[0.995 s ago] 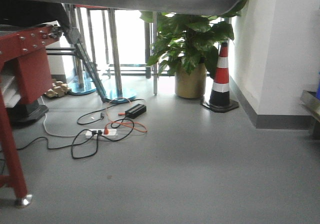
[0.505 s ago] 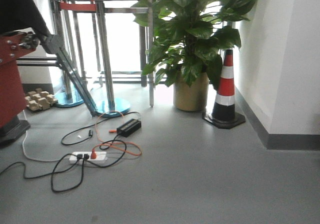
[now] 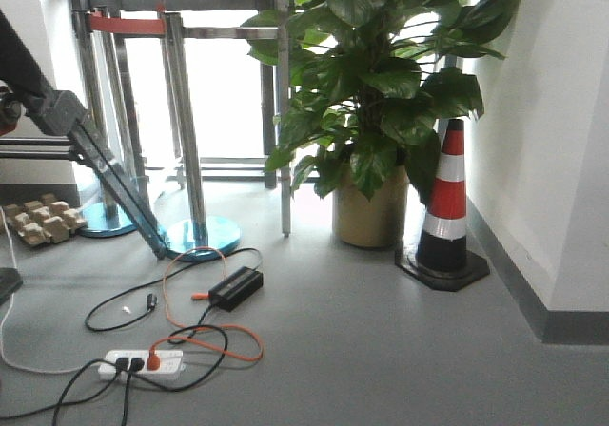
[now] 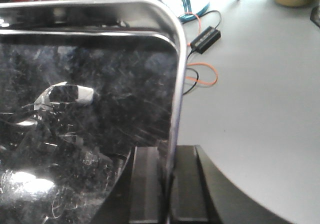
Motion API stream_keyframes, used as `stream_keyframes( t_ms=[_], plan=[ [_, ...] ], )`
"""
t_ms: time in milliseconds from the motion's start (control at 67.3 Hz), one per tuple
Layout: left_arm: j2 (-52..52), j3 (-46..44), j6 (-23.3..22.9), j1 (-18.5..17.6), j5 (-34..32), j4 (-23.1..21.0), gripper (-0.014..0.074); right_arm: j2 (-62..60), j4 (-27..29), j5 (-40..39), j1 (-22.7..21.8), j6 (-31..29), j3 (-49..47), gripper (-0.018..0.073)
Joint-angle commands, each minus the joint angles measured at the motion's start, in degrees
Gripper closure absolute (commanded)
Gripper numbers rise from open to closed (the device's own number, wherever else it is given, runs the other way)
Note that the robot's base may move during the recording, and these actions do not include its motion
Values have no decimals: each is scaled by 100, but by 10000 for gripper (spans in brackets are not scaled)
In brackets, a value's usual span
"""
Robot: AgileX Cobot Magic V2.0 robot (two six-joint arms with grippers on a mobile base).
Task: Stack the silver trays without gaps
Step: 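Turn the base past the plant toward the other steel shelf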
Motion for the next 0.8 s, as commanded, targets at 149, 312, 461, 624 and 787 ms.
stream_keyframes(
  t_ms=[149, 312, 461, 624, 787],
  plan=[
    [69, -23, -7, -120, -1231, 23, 613, -2, 255, -1599, 156, -57, -99, 575],
    [69, -23, -7, -120, -1231, 23, 613, -2, 255, -1625, 156, -57, -99, 575],
    [69, -23, -7, -120, -1241, 23, 613, -2, 255, -1653, 156, -57, -99, 575],
    [69, -23, -7, -120, -1241, 23, 613, -2, 255, -1653, 156, -57, -99, 575],
    [69, -23, -7, -120, -1251, 23, 613, -2, 255, -1665, 156, -57, -99, 575]
  ],
)
